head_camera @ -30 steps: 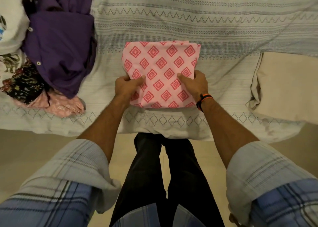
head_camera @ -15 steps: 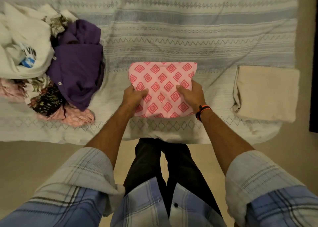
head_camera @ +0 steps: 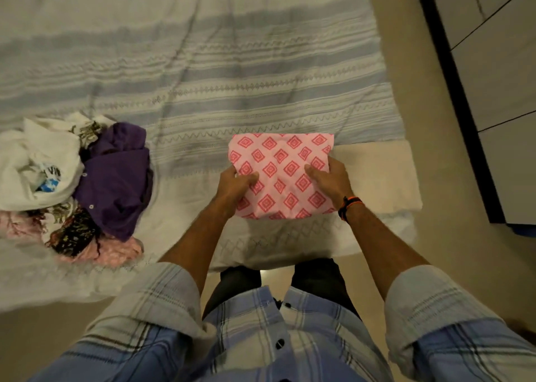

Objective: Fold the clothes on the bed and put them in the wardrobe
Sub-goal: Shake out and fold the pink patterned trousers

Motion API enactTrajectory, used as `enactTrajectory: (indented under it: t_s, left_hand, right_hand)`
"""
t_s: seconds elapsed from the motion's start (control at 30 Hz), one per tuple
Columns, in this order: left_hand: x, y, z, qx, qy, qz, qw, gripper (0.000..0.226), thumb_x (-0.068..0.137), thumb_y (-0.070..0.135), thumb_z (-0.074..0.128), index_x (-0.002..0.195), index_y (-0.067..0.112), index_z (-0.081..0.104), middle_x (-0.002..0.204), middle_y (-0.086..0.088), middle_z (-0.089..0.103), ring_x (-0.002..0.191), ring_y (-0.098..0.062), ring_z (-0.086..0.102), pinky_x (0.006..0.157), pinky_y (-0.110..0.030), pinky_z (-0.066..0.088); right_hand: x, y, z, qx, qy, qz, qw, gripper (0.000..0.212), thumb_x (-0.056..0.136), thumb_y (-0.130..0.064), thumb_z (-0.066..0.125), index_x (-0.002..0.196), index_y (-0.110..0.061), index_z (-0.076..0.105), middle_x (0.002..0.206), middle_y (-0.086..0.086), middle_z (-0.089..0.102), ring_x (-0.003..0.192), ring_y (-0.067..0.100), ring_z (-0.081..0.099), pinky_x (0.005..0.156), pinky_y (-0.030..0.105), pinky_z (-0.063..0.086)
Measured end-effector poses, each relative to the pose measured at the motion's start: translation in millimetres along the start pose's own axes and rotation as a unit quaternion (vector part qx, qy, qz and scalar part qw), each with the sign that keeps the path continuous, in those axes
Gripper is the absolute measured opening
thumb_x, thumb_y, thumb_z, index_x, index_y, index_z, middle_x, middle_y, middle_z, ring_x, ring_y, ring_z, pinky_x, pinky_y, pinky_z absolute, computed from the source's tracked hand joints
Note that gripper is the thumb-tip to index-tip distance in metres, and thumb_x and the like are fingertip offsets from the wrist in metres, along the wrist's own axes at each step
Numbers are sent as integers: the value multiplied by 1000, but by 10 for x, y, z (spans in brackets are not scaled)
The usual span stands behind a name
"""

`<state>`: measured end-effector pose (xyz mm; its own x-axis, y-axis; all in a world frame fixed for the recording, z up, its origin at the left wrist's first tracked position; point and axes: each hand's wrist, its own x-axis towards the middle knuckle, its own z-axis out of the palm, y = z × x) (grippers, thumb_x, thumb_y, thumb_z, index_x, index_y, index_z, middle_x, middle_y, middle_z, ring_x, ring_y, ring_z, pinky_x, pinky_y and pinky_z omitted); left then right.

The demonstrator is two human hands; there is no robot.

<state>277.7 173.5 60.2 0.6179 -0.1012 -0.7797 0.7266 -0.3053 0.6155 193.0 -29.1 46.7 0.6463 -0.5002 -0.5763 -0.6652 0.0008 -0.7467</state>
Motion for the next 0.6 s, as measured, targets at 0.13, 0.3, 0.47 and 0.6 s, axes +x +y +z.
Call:
enactTrajectory:
  t_s: [0.13,0.3,0.47,0.6]
  left_hand:
    - [71,172,560,-2,6,5,1000,32,87,6,68,119,12,64,110,-7,71,98,-24,68,91,-47,55]
    - [182,297,1215,-5,29,-2,1000,33,87,7,68,120,10,64,110,-8,71,95,-22,68,85,-42,56]
    - [350,413,1810,-16,35,-19,999,34,87,7,69,120,9,64,112,-8,71,101,-26,67,91,-47,55]
    - [535,573,2168,-10,32,-29,999,33,87,7,68,120,12,64,113,-7,70,103,-26,66,94,-48,53]
  right_hand:
    - [372,-9,-510,-2,-11,-1,1000,24,87,-27,69,110,-20,71,104,0,74,95,22,70,90,49,56]
    - [808,-71,-1106,-4,-53,4,999,22,87,-20,65,108,-24,68,106,0,73,97,22,70,91,50,55]
    - [1137,-52,-1654,-16,-67,12,998,23,89,-10,63,110,-19,67,109,2,72,98,22,69,91,49,55]
    - [1426,-55,-1917,-19,-60,22,998,25,89,-8,63,112,-17,67,106,-2,72,97,20,69,91,46,56]
